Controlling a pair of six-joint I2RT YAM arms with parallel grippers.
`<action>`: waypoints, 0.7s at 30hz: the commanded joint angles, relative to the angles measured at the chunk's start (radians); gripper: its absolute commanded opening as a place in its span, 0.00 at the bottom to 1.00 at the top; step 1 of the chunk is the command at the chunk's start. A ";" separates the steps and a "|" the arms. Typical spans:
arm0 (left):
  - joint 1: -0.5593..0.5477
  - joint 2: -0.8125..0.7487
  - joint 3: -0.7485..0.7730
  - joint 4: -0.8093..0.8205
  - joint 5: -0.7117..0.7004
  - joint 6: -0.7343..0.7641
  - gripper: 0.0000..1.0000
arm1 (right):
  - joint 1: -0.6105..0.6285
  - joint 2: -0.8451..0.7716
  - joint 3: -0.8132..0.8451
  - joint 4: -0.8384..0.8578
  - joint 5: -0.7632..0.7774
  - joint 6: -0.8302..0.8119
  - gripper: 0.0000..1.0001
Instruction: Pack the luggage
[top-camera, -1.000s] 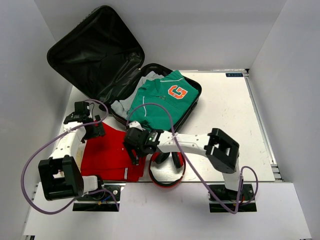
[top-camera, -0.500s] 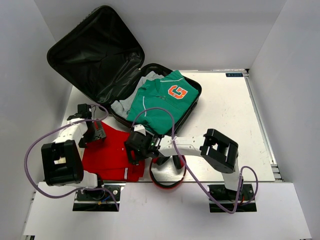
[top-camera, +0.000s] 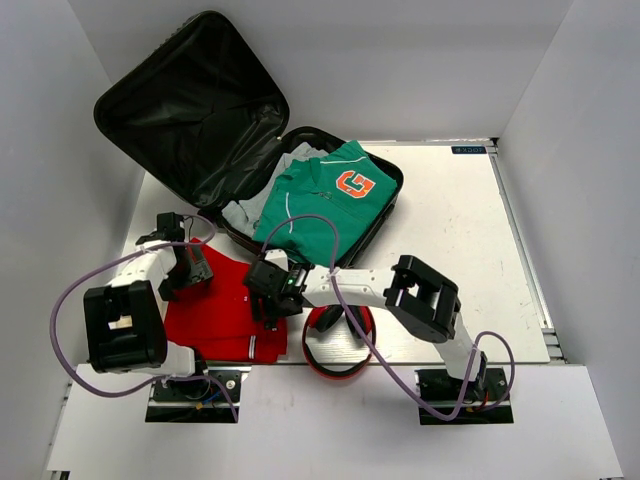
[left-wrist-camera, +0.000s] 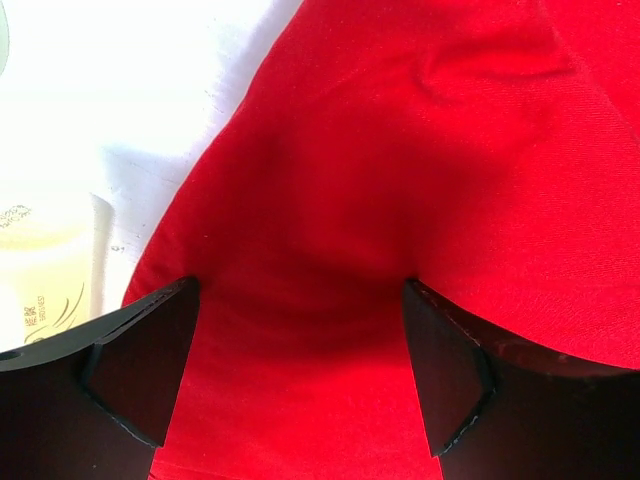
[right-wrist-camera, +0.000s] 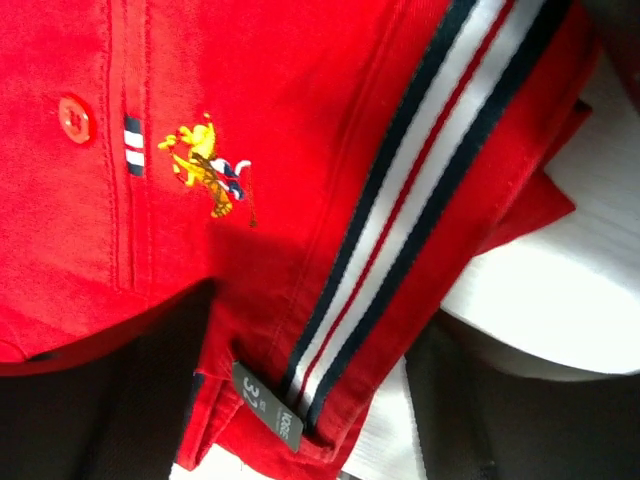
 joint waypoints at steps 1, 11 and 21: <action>-0.004 -0.037 -0.018 -0.013 -0.004 -0.011 0.92 | -0.002 0.069 -0.048 0.004 -0.041 0.037 0.70; -0.016 -0.118 -0.015 -0.017 0.028 0.009 0.93 | -0.019 -0.041 -0.125 0.135 0.022 -0.090 0.00; -0.018 -0.271 0.095 -0.111 0.045 0.007 1.00 | -0.017 -0.331 -0.140 0.140 -0.015 -0.737 0.00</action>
